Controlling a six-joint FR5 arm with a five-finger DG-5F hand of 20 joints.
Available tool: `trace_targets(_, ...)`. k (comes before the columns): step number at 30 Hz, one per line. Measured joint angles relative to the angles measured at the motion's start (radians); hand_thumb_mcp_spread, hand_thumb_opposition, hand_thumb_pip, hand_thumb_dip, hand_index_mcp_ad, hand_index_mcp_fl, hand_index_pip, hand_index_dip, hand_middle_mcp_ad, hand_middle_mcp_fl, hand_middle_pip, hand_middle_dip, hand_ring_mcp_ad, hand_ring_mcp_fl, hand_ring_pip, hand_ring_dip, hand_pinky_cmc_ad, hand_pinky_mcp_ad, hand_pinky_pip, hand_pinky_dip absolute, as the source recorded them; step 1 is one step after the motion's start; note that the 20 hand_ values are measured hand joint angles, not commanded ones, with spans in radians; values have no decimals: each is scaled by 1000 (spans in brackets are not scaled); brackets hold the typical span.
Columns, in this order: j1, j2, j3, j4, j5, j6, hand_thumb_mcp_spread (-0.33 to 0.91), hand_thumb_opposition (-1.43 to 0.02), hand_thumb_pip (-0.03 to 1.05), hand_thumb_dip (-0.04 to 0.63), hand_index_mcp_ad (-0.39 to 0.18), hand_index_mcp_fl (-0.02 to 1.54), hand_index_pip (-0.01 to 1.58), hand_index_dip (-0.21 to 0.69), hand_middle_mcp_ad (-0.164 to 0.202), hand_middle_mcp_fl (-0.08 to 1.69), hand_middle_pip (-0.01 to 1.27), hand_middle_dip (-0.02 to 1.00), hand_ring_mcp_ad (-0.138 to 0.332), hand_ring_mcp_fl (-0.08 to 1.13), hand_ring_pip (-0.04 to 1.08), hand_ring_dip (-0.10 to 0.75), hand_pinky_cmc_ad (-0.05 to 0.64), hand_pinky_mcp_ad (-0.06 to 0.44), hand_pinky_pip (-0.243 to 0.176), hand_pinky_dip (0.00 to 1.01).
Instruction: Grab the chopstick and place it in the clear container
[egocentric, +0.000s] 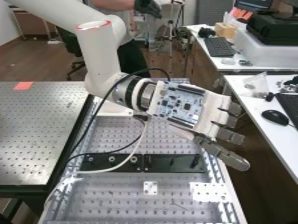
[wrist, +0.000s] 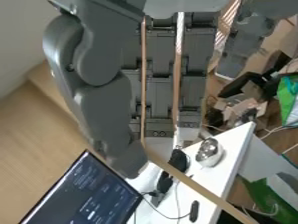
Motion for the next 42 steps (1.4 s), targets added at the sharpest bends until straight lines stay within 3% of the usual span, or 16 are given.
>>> trace_targets(6,-2,41,32,-86,-25,-33,672,-1073,522,283,-24,983,888,98,28,1136,538,654,52,864,96,506,358,276,35,180)
trace_targets(13,26,104,6,-132,-4,-37,675,-1077,522,283,-24,997,892,108,40,1140,543,654,52,897,94,506,358,278,33,176)
trace_targets(19,83,140,-27,-161,104,-15,675,-1075,522,283,-24,997,890,112,40,1140,543,653,51,904,94,510,358,278,51,180)
trace_targets(26,182,151,-29,-211,307,50,675,-1075,522,283,-28,1011,874,126,40,1152,543,651,52,913,96,506,354,279,47,176)
trace_targets(33,292,106,47,-319,487,103,675,-1075,522,283,-24,1012,874,126,40,1152,543,653,51,929,96,510,354,281,51,176)
trace_targets(42,411,13,195,-522,598,158,675,-1075,522,283,-28,1021,860,126,40,1150,539,649,51,925,96,506,354,293,65,180)
